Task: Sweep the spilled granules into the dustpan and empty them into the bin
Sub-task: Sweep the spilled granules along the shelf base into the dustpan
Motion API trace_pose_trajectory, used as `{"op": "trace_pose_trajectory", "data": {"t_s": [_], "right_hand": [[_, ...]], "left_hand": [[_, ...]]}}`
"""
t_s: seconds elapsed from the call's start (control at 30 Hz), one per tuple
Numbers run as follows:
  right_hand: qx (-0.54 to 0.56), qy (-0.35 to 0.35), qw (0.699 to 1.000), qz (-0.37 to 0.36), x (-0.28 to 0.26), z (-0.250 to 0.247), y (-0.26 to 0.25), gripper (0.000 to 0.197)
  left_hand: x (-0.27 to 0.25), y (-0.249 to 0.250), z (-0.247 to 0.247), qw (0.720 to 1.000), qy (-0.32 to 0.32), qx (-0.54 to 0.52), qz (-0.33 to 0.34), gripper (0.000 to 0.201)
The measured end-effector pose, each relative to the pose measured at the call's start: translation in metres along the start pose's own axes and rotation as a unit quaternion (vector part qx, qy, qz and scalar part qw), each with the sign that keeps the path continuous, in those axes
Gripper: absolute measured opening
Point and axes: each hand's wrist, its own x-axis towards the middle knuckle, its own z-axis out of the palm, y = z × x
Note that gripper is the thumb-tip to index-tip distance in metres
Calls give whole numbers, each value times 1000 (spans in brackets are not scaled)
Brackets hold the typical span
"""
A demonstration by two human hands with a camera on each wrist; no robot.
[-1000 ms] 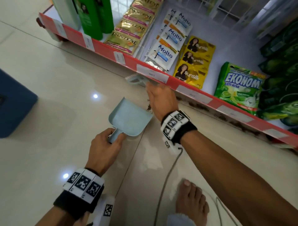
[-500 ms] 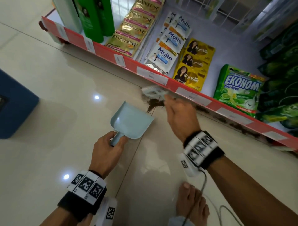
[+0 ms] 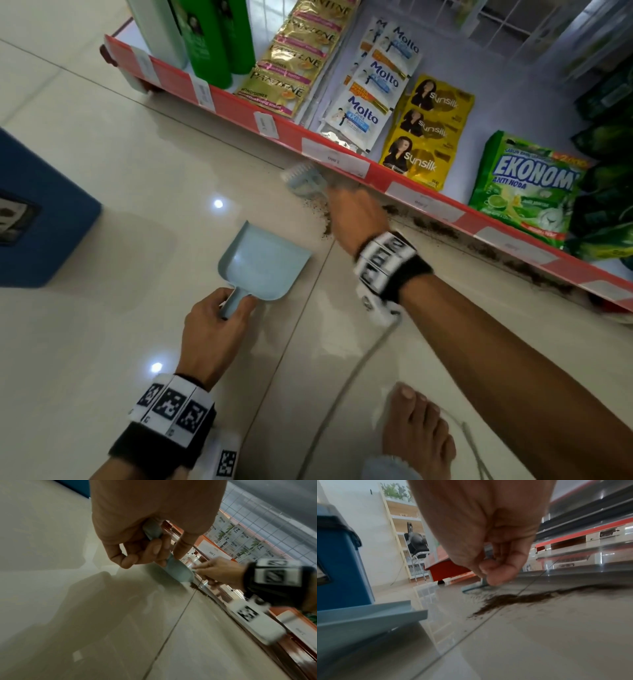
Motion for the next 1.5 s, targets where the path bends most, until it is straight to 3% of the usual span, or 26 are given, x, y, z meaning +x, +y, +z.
{"op": "trace_pose_trajectory", "data": {"t_s": [0.13, 0.27, 0.4, 0.53, 0.63, 0.8, 1.0, 1.07, 1.2, 1.37, 1.5], "right_hand": [[-58, -15, 998, 23, -67, -28, 43, 31], [-45, 11, 999, 5, -88, -50, 38, 27], [28, 57, 995, -74, -61, -62, -11, 29], [3, 94, 983, -158, -6, -55, -63, 34], [-27, 80, 978, -193, 37, -45, -97, 38], [-39, 10, 988, -146, 67, -40, -109, 34], [-128, -98, 977, -142, 19, -70, -45, 24], [-174, -95, 966, -166, 8, -89, -40, 24], [-111, -61, 971, -204, 24, -107, -78, 29], [-113, -13, 957, -267, 87, -74, -149, 30], [-131, -92, 953, -258, 101, -56, -155, 30]], "left_hand": [[4, 5, 5, 1000, -4, -15, 0, 48], [7, 11, 10, 1000, -12, -27, 11, 45], [9, 10, 6, 1000, -12, -25, 11, 43], [11, 6, -7, 1000, 20, -5, 18, 47], [13, -1, -22, 999, 42, 1, 22, 44], [17, -15, -37, 998, 64, -20, 2, 42], [22, -21, -43, 996, 67, -51, -10, 44], [25, -21, -41, 996, 63, -58, -2, 40], [30, -19, -37, 996, 60, -62, 14, 41], [28, -24, -42, 995, 66, -70, 13, 43], [21, -26, -45, 994, 68, -80, 7, 44]]}}
